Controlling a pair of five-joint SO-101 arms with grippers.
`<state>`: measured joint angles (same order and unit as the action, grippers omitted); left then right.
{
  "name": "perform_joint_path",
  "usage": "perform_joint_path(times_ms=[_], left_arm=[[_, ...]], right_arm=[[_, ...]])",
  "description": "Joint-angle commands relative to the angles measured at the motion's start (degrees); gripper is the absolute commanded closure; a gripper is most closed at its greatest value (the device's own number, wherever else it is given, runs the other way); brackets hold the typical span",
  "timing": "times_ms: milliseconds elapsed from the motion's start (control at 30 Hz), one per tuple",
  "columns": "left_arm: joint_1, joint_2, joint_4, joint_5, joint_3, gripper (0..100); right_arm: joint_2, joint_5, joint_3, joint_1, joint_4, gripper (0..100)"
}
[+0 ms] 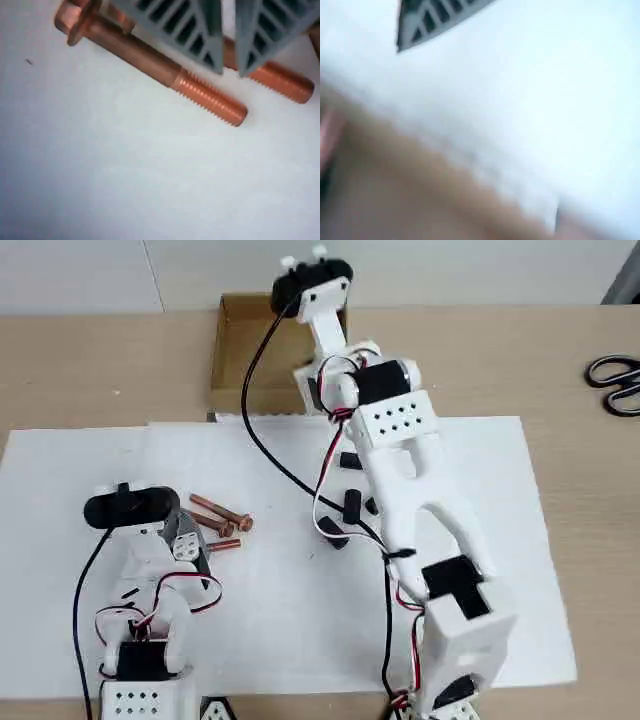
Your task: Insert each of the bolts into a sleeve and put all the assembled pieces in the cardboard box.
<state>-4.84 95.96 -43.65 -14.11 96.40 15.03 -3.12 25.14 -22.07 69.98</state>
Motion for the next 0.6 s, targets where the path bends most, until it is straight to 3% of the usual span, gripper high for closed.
perform_joint_path(times_ms=[0, 467, 567], left_arm=[[-0.4, 0.4, 1.8, 0.2, -0.2, 99], [-0.4, 0.4, 1.8, 0.2, -0.2, 99], [-0.4, 0.4, 1.8, 0.2, -0.2, 99]], right_arm=[[-4.8, 1.5, 2.8, -0.1, 9.9, 85.4], [-3.8, 2.2, 1.5, 1.2, 22.6, 85.4], [-1.2, 11.9, 0.9, 1.2, 25.6, 85.4]])
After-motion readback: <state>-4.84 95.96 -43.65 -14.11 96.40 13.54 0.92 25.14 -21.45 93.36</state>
